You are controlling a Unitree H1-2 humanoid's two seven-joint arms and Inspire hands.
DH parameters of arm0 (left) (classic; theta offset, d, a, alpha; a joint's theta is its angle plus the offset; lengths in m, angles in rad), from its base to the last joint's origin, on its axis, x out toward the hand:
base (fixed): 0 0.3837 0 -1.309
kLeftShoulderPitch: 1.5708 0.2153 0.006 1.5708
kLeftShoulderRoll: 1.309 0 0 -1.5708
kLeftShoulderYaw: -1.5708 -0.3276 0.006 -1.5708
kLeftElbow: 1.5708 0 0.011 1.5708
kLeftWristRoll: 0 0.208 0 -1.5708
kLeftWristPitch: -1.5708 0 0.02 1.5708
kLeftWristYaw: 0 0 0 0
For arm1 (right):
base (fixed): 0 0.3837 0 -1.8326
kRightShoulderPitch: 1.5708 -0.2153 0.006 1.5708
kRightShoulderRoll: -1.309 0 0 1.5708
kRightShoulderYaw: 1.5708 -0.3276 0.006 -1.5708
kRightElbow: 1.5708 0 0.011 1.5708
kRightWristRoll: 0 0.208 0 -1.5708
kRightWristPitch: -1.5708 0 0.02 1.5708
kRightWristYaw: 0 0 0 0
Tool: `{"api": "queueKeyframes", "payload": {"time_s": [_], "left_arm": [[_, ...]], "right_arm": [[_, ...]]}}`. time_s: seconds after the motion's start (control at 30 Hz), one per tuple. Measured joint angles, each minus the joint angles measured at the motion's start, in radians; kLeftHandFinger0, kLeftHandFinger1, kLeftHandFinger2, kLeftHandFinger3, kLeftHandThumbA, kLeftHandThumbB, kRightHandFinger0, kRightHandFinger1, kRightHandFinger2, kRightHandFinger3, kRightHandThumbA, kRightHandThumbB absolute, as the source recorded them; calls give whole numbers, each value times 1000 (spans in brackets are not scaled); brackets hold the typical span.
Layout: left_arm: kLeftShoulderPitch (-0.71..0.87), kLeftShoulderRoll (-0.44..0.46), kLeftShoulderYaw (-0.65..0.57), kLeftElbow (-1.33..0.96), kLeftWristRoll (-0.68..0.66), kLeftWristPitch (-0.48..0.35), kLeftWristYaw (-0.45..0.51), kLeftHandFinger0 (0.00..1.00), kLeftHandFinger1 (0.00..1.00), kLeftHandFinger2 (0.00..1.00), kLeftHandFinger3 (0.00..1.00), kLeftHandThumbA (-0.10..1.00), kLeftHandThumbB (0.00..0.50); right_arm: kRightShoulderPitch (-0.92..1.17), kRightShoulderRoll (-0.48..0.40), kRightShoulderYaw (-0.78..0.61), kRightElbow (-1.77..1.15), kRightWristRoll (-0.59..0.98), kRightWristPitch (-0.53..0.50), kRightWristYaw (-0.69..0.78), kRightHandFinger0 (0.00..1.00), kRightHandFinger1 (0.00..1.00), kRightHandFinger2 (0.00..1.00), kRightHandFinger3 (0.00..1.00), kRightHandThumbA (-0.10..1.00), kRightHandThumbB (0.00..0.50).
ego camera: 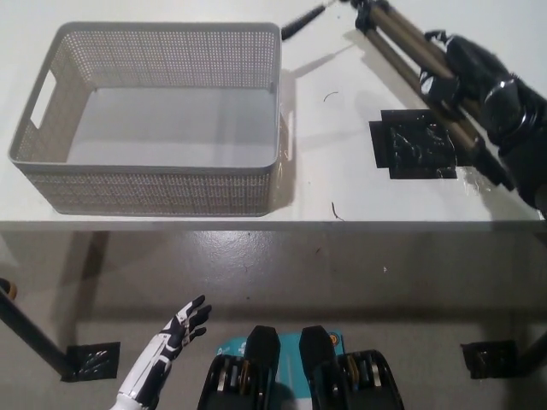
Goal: The robot uses its right hand to pick the tripod on the desk and places it into a rectangular container on the left.
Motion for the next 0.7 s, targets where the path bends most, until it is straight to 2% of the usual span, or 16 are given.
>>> {"api": "queueKeyframes", "payload": {"time_s": [0.03,0.1,0.2,0.33,0.5,0.53,0.57,0.6,0.63,0.7], "left_arm": [[1,0,0,1,0,-1,0,1000,1000,1000,1000,1000,500],[2,0,1,5,0,-3,0,1000,1000,1000,1000,1000,500],[6,0,1,6,0,-4,0,1000,1000,1000,1000,1000,500],[12,0,1,6,0,-6,0,1000,1000,1000,1000,1000,500],[15,0,2,16,0,-13,0,1000,1000,1000,1000,1000,500],[15,0,2,18,0,-14,0,1000,1000,1000,1000,1000,500],[15,0,2,18,0,-14,0,1000,1000,1000,1000,1000,500],[16,0,2,18,0,-14,0,1000,1000,1000,1000,1000,500],[17,0,2,18,0,-14,0,1000,1000,1000,1000,1000,500],[19,0,2,19,0,-15,0,1000,1000,1000,1000,1000,500]], "right_arm": [[-3,-1,-2,-5,1,0,0,11,571,929,841,-100,151],[-11,-4,-18,-21,8,2,1,46,625,944,1000,-100,151],[-18,-5,-47,-35,23,2,3,95,646,931,1000,-100,137],[-25,-10,-76,-42,39,2,7,81,599,873,951,-100,128],[-35,-13,-102,-76,49,5,23,56,563,877,968,-100,117],[-40,-12,-104,-86,51,6,27,14,515,849,963,-100,124],[-42,-12,-104,-95,51,7,28,14,504,837,952,-100,140],[-46,-11,-104,-117,52,8,31,102,500,801,906,-100,139],[-49,-9,-104,-139,52,7,34,81,456,790,883,-100,145],[-52,2,-103,-195,52,8,40,10,451,802,870,-100,156]]}}
